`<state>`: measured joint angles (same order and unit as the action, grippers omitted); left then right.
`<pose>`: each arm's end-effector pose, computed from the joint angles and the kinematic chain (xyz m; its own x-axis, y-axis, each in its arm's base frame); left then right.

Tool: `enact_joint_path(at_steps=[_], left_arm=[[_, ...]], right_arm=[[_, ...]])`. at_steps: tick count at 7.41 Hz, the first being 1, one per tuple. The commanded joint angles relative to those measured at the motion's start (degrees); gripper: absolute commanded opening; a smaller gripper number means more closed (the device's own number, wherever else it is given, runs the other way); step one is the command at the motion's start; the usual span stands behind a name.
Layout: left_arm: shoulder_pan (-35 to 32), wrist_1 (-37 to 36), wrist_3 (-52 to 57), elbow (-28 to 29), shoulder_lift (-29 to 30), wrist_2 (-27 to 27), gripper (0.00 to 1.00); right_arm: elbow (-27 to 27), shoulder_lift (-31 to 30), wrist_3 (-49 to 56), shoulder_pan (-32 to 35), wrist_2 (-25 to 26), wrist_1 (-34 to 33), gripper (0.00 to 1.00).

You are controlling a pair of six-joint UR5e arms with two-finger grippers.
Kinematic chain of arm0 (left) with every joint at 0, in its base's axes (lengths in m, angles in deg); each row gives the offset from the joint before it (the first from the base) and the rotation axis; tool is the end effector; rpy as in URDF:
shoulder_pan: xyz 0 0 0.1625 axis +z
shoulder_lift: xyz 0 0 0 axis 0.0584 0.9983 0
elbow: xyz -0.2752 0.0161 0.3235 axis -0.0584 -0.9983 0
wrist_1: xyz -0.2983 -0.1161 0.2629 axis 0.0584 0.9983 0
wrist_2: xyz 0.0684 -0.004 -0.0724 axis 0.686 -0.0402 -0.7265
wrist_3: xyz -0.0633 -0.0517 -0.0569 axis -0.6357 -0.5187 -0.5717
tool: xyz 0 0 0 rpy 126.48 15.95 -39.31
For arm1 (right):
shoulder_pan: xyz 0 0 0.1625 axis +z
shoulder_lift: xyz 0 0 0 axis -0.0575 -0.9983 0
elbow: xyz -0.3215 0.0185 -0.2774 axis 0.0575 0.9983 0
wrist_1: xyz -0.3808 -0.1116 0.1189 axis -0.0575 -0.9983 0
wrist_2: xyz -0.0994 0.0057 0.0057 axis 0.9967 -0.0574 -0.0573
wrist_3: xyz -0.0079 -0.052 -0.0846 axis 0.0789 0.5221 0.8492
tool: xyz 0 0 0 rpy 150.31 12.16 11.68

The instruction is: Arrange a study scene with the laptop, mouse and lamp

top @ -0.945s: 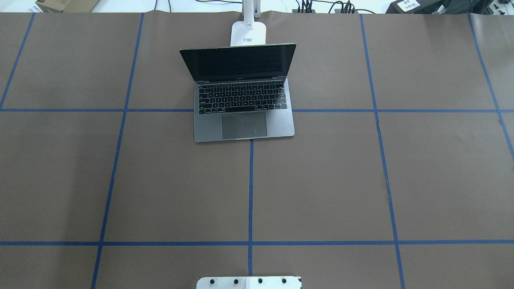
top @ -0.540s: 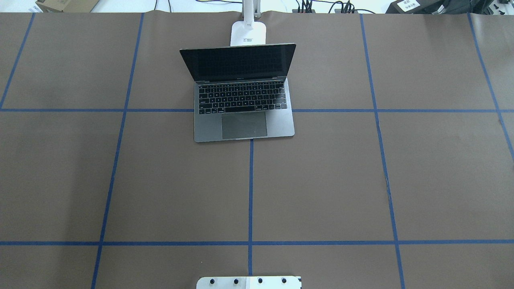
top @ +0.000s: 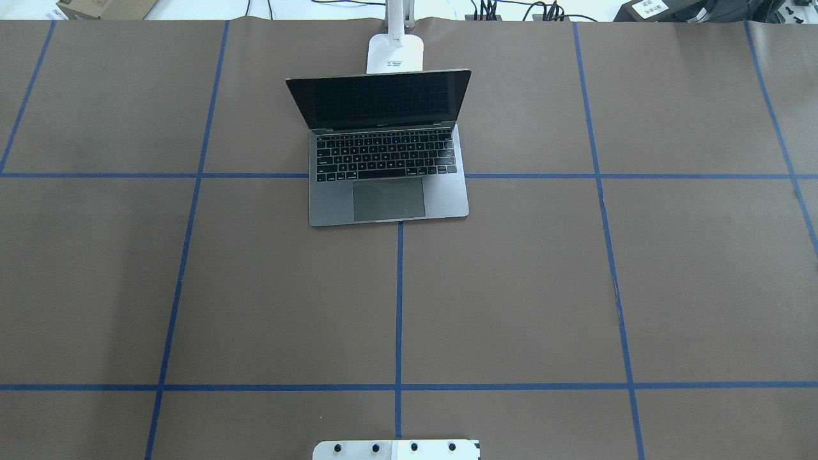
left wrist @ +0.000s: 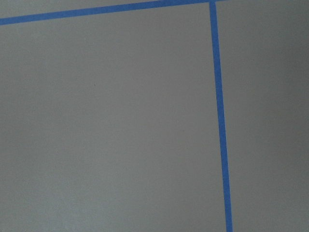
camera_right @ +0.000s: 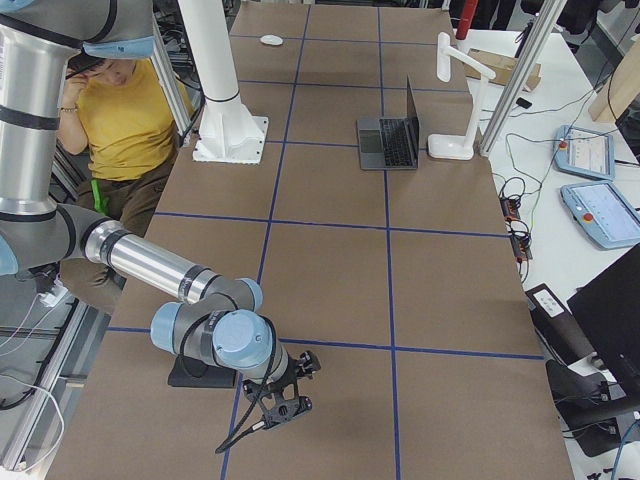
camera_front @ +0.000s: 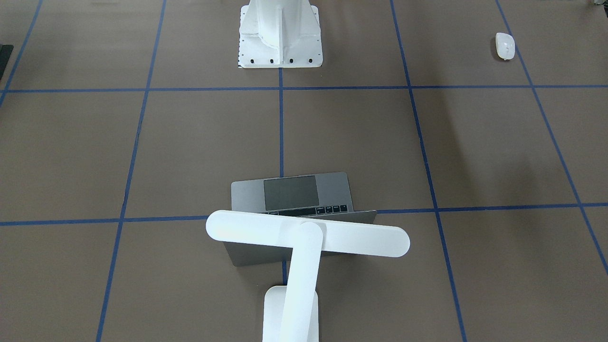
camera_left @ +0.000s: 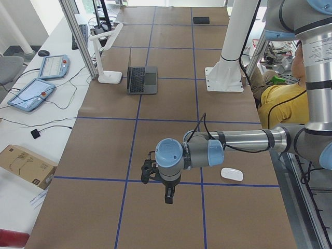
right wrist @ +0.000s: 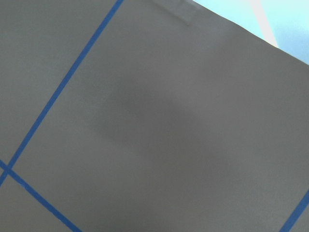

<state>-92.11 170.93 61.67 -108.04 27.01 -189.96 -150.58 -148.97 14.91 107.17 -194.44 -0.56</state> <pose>-0.1006 -0.3747 0.6798 0.7128 0.0929 -0.6952 -0.0856 0.9953 0.0452 0.1415 -0.3163 0.7474 0.1518 0.9240 0.3510 -0.6910 0.3531 -0.6307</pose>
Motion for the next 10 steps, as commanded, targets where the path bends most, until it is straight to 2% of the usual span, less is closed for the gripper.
enact_joint_path(at_steps=[1,2,4,8,10], left_arm=[[-0.1,0.0,0.0,-0.1,0.0,0.0,1.0],[-0.1,0.0,0.0,0.0,0.0,0.1,1.0],[-0.1,0.0,0.0,0.0,0.1,0.1,1.0],[-0.1,0.0,0.0,0.0,0.0,0.0,1.0],[-0.1,0.0,0.0,0.0,-0.1,0.0,1.0]], right_arm=[[-0.4,-1.8,-9.4,-3.0,-0.3,-1.2,0.94],[-0.5,-2.0,-9.9,-3.0,0.2,-4.4,0.98],[-0.7,-3.7,-9.7,-3.0,-1.1,-4.1,0.99],[-0.7,-3.6,-9.5,-14.8,-1.7,-11.3,0.99],[-0.4,-3.8,-8.7,-18.0,-1.4,-16.0,0.97]])
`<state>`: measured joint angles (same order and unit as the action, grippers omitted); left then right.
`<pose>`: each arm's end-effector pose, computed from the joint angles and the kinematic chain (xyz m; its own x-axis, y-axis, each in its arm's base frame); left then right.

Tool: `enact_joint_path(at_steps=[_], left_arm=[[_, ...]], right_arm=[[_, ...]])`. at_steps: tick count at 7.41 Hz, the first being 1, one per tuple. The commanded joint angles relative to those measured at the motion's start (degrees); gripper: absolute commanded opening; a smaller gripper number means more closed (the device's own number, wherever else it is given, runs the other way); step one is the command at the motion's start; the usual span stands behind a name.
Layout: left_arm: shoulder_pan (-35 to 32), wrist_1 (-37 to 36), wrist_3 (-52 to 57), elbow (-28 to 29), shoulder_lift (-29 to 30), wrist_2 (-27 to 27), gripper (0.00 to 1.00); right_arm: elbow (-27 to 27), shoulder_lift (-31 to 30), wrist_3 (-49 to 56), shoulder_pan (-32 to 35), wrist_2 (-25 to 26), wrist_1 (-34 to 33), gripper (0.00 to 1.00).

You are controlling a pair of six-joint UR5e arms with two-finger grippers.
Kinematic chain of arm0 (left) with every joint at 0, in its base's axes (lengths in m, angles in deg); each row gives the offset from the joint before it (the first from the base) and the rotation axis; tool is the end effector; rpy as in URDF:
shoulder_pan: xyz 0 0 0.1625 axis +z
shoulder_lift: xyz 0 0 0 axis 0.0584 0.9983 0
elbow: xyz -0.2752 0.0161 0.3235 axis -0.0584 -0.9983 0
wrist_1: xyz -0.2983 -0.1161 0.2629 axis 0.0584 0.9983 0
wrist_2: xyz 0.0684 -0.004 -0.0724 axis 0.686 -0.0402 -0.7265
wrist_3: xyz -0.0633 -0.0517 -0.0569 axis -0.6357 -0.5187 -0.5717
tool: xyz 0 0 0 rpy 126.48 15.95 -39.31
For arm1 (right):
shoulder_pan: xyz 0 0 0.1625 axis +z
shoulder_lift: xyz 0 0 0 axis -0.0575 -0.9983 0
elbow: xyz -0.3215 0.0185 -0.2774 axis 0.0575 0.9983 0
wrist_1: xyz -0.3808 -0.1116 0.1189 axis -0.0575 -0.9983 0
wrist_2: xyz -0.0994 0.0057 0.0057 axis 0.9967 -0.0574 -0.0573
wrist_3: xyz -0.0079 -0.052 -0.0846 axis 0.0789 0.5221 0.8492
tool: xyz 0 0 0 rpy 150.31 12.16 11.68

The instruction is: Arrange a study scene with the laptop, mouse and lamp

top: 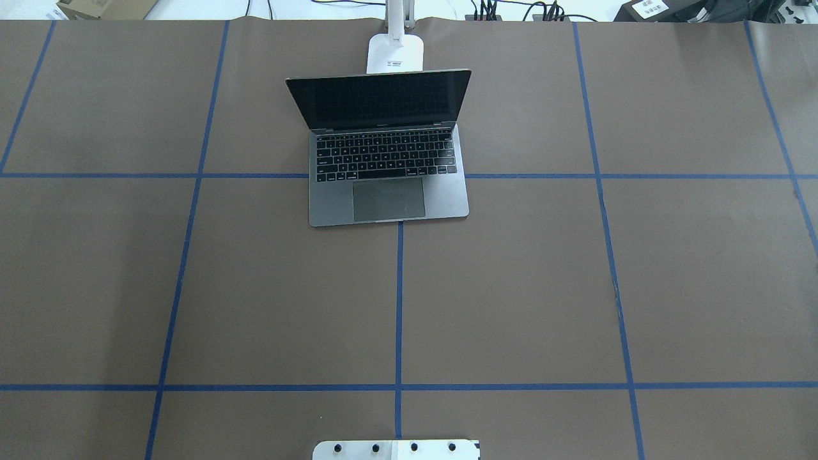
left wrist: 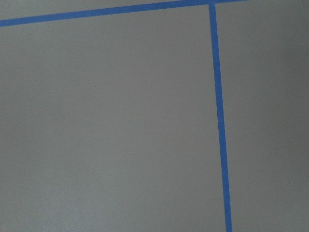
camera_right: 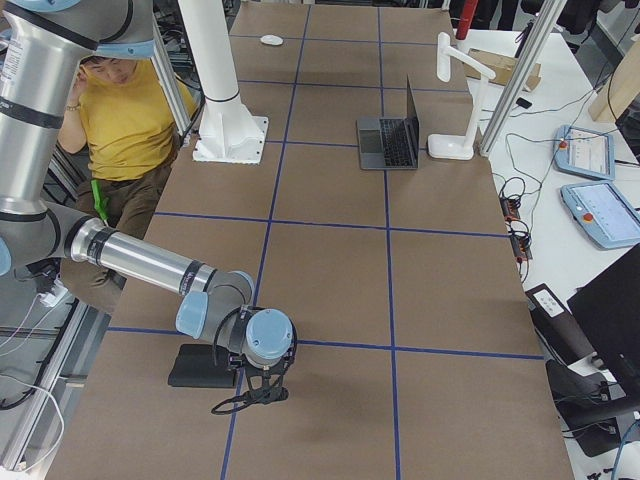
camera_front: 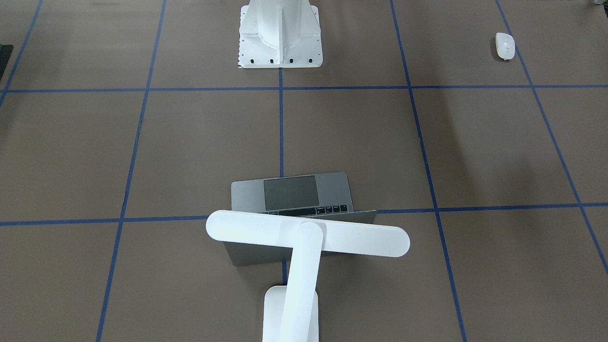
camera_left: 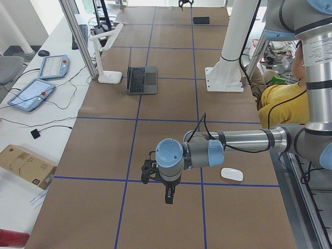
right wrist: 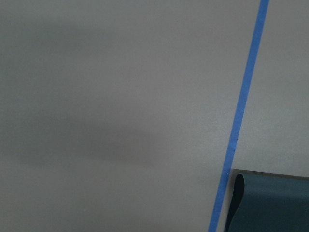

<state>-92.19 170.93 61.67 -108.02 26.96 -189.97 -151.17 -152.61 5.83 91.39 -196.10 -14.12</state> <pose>-0.1011 -0.3740 0.6802 0.7127 0.0910 -0.6955 -0.0842 0.9955 0.0441 0.0500 -0.2870 0.7807 0.2954 0.9551 -0.0218 -0.6122 0.1717 -0.7718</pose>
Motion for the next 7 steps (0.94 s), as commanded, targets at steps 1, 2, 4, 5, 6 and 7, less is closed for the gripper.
enact_joint_path(at_steps=[1,2,4,5,6,7], left_arm=[[-0.2,0.0,0.0,0.0,-0.2,0.0,1.0],[-0.2,0.0,0.0,0.0,-0.2,0.0,1.0],[0.0,0.0,0.0,0.4,-0.2,0.0,1.0],[-0.2,0.0,0.0,0.4,-0.2,-0.1,1.0],[-0.2,0.0,0.0,0.1,-0.6,0.0,1.0],[-0.2,0.0,0.0,0.0,-0.6,0.0,1.0]], right_arm=[[1.9,-0.3,0.4,-2.8,0.6,-2.5,0.97],[3.6,-0.4,0.9,-3.0,0.8,-2.5,0.96],[7.0,-0.8,2.8,-3.7,1.1,-2.5,0.96],[7.9,-0.9,3.2,-4.0,1.1,-2.5,0.96],[7.9,-0.9,3.1,-4.6,0.5,-2.5,0.95],[7.9,-0.8,2.7,-4.9,0.2,-2.4,0.95]])
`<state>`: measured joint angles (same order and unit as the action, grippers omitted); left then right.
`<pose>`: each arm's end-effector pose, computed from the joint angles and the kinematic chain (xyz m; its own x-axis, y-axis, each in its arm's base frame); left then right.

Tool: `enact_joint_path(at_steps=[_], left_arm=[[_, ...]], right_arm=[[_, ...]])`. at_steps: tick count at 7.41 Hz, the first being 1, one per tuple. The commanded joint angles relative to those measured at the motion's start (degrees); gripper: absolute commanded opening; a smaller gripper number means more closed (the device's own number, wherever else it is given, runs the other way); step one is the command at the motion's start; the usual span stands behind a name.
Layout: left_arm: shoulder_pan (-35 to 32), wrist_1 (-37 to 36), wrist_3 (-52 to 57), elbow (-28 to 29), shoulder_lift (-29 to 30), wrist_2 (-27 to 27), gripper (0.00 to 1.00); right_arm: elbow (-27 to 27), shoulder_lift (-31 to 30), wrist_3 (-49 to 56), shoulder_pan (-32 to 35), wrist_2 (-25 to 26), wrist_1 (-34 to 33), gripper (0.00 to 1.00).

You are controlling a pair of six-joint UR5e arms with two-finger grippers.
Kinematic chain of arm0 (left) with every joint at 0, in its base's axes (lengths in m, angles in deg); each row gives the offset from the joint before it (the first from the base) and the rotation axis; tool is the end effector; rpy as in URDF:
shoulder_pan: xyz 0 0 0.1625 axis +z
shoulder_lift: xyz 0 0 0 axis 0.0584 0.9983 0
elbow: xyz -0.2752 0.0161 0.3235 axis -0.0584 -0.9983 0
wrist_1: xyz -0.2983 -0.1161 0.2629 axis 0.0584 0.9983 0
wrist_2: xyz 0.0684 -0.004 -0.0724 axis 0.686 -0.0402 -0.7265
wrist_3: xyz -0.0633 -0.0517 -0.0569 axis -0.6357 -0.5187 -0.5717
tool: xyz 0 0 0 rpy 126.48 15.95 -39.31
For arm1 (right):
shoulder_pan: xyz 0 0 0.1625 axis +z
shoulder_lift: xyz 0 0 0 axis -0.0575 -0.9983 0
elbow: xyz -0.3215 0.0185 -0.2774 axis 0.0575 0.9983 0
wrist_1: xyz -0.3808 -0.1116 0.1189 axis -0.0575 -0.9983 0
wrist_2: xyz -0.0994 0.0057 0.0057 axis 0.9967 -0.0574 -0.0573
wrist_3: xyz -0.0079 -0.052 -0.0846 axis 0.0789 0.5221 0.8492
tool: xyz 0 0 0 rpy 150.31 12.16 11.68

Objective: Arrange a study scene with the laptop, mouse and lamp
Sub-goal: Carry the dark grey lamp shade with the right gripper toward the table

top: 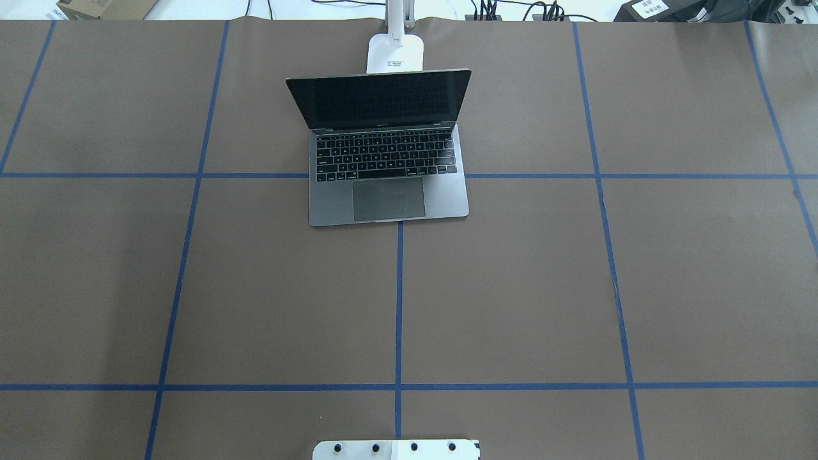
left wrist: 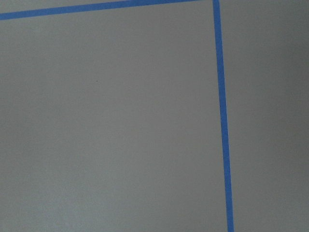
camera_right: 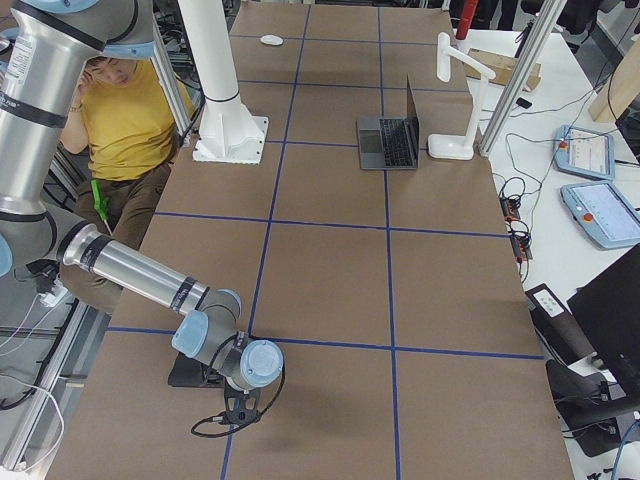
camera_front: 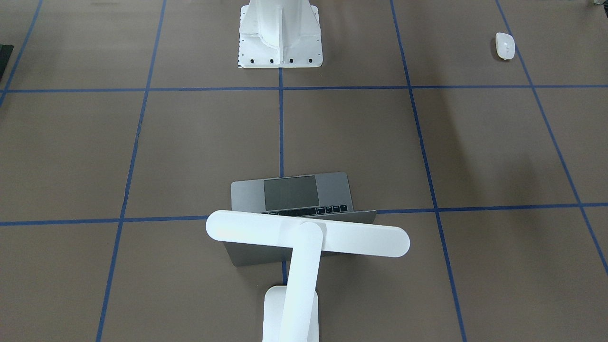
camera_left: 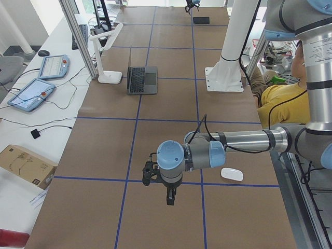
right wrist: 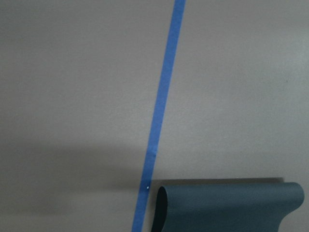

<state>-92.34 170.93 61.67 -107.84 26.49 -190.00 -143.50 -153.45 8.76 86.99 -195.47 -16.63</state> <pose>-0.1016 -0.3692 0.6848 0.7118 0.0813 -0.6976 -0.0814 0.9961 0.0330 0.0340 -0.2415 0.8447 0.3997 0.9011 -0.1681 -0.6012 0.1192 -0.7902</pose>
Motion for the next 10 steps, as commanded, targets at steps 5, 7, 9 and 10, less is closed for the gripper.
enact_joint_path(at_steps=[5,7,9,10], left_arm=[[0.0,0.0,0.0,-0.1,-0.2,-1.1,1.0],[-0.1,-0.1,0.1,-0.1,-0.2,-2.1,1.0],[-0.1,-0.1,0.1,-0.1,-0.3,-2.1,1.0],[-0.1,-0.1,0.1,-0.1,-0.3,-2.1,1.0]], right_arm=[[1.2,0.1,-0.1,-3.8,-1.9,0.1,0.92],[1.4,0.1,0.2,-4.7,-1.9,0.1,0.89],[1.5,0.1,0.2,-5.1,-1.2,0.1,0.85],[1.8,0.0,0.2,-5.3,-0.9,0.2,0.81]])
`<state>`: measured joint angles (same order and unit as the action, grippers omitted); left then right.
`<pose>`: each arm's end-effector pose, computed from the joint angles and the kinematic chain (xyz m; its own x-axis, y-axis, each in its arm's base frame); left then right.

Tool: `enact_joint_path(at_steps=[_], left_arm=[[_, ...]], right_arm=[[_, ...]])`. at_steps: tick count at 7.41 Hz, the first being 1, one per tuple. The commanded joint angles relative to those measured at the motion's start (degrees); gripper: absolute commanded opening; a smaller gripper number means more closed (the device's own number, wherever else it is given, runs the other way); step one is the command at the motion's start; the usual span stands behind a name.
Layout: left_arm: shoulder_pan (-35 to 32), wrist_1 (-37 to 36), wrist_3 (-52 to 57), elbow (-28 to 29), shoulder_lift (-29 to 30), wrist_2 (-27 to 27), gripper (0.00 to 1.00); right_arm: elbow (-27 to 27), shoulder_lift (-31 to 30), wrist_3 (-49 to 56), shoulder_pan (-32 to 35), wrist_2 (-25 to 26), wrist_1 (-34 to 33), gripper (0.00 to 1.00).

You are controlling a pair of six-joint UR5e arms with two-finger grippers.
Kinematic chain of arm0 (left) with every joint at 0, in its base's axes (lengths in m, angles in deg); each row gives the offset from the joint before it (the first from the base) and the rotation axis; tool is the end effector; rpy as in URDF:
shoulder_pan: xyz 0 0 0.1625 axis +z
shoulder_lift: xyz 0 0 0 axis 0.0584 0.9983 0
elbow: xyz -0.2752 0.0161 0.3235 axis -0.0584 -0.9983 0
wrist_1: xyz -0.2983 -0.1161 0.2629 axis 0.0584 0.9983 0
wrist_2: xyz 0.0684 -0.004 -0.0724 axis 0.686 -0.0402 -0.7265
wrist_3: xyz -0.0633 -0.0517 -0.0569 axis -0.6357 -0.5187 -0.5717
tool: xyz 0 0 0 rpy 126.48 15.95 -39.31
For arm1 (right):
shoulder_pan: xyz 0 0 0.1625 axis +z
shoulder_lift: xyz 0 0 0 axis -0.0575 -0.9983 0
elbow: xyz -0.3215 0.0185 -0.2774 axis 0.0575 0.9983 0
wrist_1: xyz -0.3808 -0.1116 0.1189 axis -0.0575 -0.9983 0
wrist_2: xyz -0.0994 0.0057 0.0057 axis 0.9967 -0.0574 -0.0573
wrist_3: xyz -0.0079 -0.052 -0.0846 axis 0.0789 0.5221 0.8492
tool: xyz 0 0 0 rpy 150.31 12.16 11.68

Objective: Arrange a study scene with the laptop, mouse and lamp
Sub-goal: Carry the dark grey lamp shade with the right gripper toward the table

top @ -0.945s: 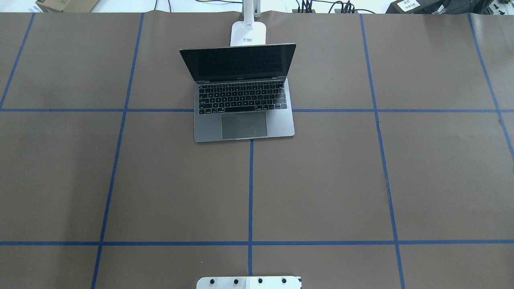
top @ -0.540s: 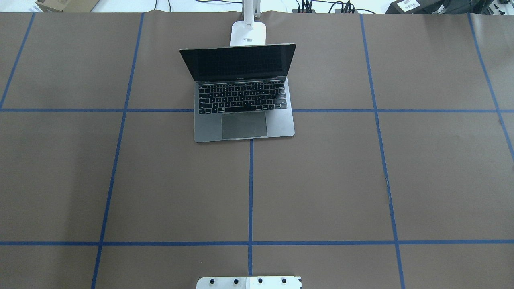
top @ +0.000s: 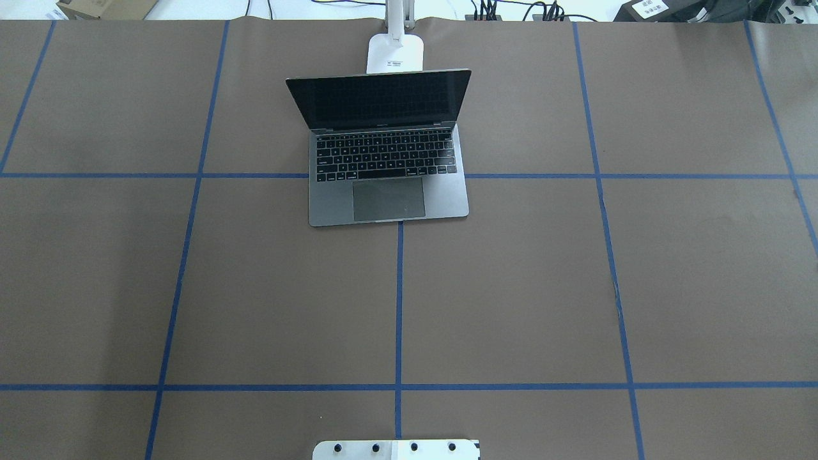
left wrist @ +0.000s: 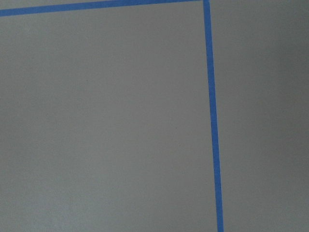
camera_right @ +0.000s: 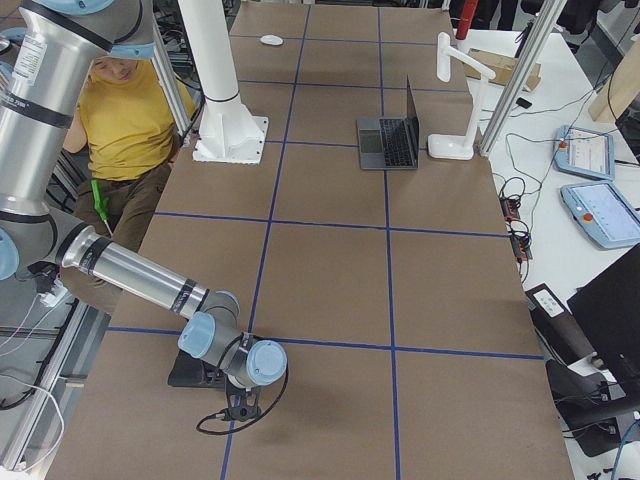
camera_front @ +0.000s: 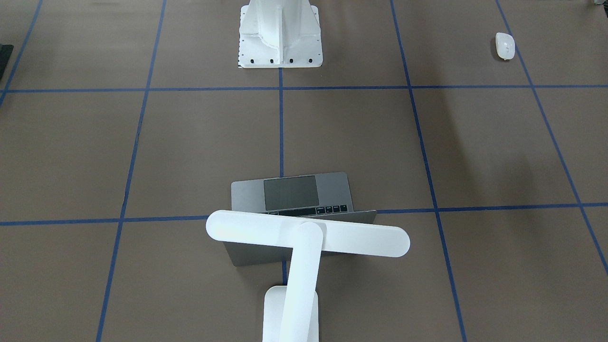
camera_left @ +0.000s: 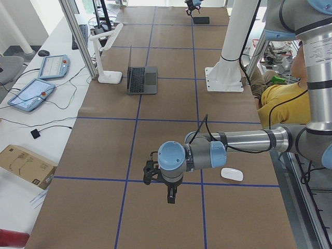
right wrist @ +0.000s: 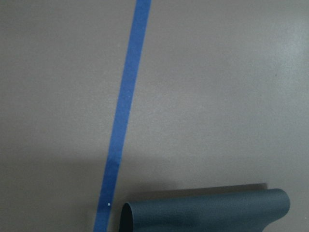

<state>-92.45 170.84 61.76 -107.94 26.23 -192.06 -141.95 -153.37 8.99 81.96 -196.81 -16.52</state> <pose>-0.0995 -0.3673 0.6833 0.6868 0.0773 -0.7227 -0.0742 0.9966 0.0361 0.0123 -0.2374 0.8535 0.4719 0.8628 -0.1813 -0.5763 0.1463 -0.8040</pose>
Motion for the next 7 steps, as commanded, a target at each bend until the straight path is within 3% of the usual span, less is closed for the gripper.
enact_joint_path(at_steps=[1,5,7], left_arm=[[-0.2,0.0,0.0,0.0,0.0,0.0,1.0],[-0.2,0.0,0.1,0.0,0.0,0.0,1.0],[-0.2,-0.1,0.1,-0.1,0.0,0.0,1.0]], right_arm=[[0.2,0.0,0.2,-0.3,0.8,0.2,0.78],[0.2,0.2,1.5,-0.3,0.8,0.5,0.54],[-0.1,0.2,2.6,-0.3,0.7,0.5,0.35]])
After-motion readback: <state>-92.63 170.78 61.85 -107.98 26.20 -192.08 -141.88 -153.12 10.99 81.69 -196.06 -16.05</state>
